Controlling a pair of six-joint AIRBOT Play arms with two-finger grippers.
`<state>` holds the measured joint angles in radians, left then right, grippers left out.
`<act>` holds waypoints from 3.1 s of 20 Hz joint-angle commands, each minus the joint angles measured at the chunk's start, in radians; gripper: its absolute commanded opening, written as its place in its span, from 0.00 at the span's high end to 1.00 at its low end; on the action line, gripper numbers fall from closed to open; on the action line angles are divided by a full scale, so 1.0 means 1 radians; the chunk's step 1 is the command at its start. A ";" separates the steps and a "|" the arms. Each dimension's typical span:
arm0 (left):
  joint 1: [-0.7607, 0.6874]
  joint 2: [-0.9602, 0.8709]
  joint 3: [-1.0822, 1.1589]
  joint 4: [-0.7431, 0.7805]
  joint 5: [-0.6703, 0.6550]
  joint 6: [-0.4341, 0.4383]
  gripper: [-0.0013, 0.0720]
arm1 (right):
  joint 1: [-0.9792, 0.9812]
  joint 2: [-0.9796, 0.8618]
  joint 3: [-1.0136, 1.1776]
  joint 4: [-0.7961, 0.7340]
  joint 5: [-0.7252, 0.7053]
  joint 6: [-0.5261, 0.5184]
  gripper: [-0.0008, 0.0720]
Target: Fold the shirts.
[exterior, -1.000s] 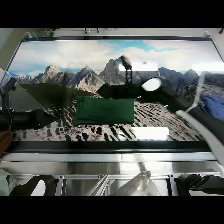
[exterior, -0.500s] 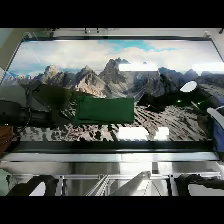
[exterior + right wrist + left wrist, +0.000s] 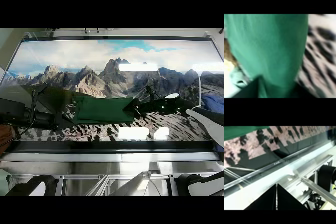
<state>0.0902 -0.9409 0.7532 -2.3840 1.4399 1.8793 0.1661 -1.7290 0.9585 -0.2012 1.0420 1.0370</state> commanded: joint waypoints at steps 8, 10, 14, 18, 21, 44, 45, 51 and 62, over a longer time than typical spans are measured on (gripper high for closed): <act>0.000 -0.001 0.000 0.001 -0.069 0.007 0.95 | -0.419 0.380 0.013 0.008 -0.006 -0.004 0.96; 0.000 -0.002 0.000 0.001 -0.129 0.007 0.95 | -0.692 0.578 0.013 -0.172 -0.006 0.097 0.96; 0.000 -0.002 -0.001 0.002 -0.230 0.034 0.95 | -1.150 0.910 -0.047 -0.660 0.011 0.251 0.96; -0.001 -0.002 -0.001 0.003 -0.250 0.051 0.95 | -1.318 1.007 -0.288 -0.825 0.018 0.331 0.96; -0.003 -0.003 -0.001 0.003 -0.255 0.054 0.95 | -1.318 0.998 -0.447 -0.969 -0.090 0.404 0.96; -0.173 -0.362 0.288 0.003 -0.071 0.118 0.95 | -1.196 1.054 -0.253 -0.833 0.445 0.564 0.43; -0.173 -0.362 0.303 0.003 -0.056 0.118 0.95 | -1.117 1.068 -0.253 -0.773 0.447 0.567 0.52; -0.173 -0.362 0.438 0.003 0.010 0.099 0.95 | -0.473 1.012 -0.248 -0.576 0.042 0.605 0.96; -0.173 -0.362 0.437 0.163 -0.098 -0.048 0.95 | 0.085 0.378 0.165 -0.872 -0.114 0.560 0.96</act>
<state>-0.0822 -1.3033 1.2236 -2.2387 1.3712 1.8462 0.1890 -1.2682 1.0515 -1.0199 0.9569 1.6005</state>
